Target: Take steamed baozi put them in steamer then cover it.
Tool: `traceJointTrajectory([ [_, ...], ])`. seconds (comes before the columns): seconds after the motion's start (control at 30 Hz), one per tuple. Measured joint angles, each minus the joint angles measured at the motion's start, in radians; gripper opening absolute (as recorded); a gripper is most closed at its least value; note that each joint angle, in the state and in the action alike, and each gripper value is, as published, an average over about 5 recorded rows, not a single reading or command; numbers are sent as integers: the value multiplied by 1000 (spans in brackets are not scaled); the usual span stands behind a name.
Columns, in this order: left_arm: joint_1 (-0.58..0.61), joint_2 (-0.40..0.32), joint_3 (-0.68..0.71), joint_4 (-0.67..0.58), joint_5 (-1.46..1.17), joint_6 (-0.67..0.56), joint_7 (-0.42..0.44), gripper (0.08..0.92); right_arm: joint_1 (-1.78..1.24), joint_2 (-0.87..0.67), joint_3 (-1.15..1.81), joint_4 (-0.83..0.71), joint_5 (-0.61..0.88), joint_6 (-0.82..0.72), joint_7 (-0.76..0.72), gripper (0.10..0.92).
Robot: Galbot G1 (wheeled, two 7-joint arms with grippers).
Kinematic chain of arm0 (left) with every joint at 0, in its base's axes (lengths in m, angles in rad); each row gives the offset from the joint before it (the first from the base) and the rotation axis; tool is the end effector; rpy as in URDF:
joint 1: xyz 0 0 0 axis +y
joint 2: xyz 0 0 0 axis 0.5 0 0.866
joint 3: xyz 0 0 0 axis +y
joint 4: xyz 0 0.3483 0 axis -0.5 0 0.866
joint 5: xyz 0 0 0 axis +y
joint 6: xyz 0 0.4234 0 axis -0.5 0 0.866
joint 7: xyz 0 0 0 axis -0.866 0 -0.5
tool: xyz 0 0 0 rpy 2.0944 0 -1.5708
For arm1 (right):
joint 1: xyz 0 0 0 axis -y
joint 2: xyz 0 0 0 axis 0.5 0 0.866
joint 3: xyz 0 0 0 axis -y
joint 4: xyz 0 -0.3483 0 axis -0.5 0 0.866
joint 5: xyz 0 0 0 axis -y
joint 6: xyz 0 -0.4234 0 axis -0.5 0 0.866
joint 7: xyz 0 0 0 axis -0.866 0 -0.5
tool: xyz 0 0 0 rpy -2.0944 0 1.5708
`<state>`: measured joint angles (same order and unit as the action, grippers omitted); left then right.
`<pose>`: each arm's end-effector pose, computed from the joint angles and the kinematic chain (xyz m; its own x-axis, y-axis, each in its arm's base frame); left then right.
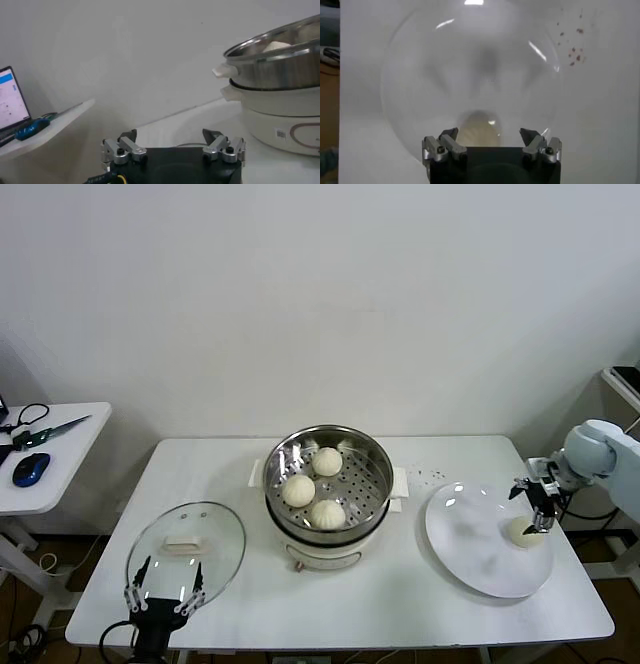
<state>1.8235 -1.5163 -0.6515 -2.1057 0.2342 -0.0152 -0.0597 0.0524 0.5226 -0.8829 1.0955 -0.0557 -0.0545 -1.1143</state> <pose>0.1669 0.0536 -0.3457 -0.9717 -0.1325 0.1954 -0.0544 0.9311 0.3606 0.5558 -0.2843 -0.2140 -0.1299 -0.0176 0.9914 -0.9913 0.0233 -0.1295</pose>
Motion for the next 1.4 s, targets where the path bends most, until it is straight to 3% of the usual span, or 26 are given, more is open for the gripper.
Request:
traceJointTrajectory([
  [0.73, -4, -3, -2, 15, 4, 0, -1, 823, -131, 81, 133, -139, -113, 27, -4, 817],
  [1.0, -4, -3, 0, 12, 4, 1, -1, 823, -131, 93, 142, -158, -119, 34, -7, 710],
  [1.4, 2, -3, 6, 9, 3, -1, 1, 823, -42, 88, 56, -129, -16, -8, -7, 679],
])
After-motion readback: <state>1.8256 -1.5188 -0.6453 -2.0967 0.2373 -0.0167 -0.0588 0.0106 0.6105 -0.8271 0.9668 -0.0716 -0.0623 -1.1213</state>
